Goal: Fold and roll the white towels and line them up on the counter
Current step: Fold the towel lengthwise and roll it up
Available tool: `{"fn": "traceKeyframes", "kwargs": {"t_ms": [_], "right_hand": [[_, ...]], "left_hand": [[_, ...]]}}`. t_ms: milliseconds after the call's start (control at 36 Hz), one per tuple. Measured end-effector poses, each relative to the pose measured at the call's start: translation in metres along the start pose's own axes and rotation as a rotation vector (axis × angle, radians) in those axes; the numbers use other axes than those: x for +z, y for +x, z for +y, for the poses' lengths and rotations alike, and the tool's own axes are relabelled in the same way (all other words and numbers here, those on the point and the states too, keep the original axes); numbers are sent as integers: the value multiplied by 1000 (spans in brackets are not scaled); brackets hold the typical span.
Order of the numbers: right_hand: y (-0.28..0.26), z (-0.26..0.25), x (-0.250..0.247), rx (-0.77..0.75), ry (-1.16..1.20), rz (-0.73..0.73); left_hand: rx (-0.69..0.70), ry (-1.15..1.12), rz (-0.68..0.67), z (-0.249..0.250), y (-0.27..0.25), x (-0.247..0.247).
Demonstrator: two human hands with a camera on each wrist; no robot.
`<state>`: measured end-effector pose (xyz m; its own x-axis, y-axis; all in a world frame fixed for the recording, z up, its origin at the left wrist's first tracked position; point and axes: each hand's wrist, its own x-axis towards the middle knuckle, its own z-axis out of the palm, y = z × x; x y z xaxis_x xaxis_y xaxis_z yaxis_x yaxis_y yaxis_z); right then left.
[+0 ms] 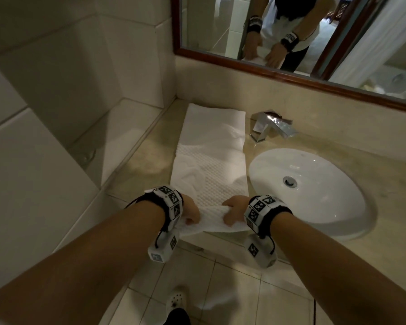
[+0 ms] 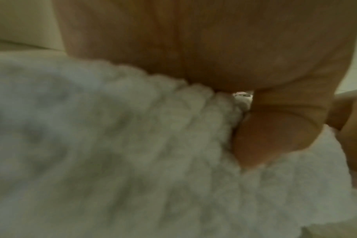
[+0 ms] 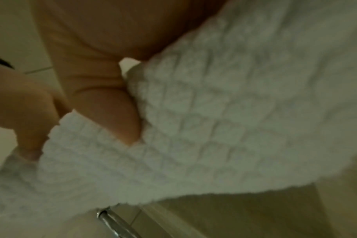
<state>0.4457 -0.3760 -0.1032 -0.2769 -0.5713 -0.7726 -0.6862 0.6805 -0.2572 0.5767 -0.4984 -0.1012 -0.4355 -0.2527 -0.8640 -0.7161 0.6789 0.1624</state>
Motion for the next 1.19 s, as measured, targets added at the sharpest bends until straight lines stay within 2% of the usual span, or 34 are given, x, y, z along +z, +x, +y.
{"fn": "traceKeyframes", "kwargs": {"t_ms": [139, 417, 500, 583, 694, 750, 805, 889, 944, 1028, 1083, 1194], "right_hand": [[9, 5, -9, 76, 60, -8], [23, 12, -8, 210, -14, -67], [38, 19, -6, 201, -54, -53], [23, 12, -7, 152, -97, 0], [16, 8, -5, 62, -189, 210], [15, 5, -3, -9, -247, 307], [13, 2, 2, -96, -282, 337], [10, -1, 16, -170, -406, 287], [14, 1, 28, -174, -480, 224], [24, 8, 36, -139, -475, 276], [25, 9, 29, -125, -422, 289], [24, 1, 11, -109, -331, 150]], "left_hand": [[-1, -28, 69, -2, 10, -12], [-22, -82, 57, -9, 32, -13], [5, -10, 82, -16, 43, -13], [49, 35, 163, -23, 39, -16], [127, 109, 343, -27, 32, -18], [201, 75, 353, -23, 29, -13], [267, 132, 354, -15, 28, -1], [269, 411, 363, -8, 30, 21], [238, 481, 372, -9, 34, 26], [262, 452, 434, -16, 38, 24], [293, 335, 440, -22, 38, 18], [247, 234, 284, -31, 35, -2]]}}
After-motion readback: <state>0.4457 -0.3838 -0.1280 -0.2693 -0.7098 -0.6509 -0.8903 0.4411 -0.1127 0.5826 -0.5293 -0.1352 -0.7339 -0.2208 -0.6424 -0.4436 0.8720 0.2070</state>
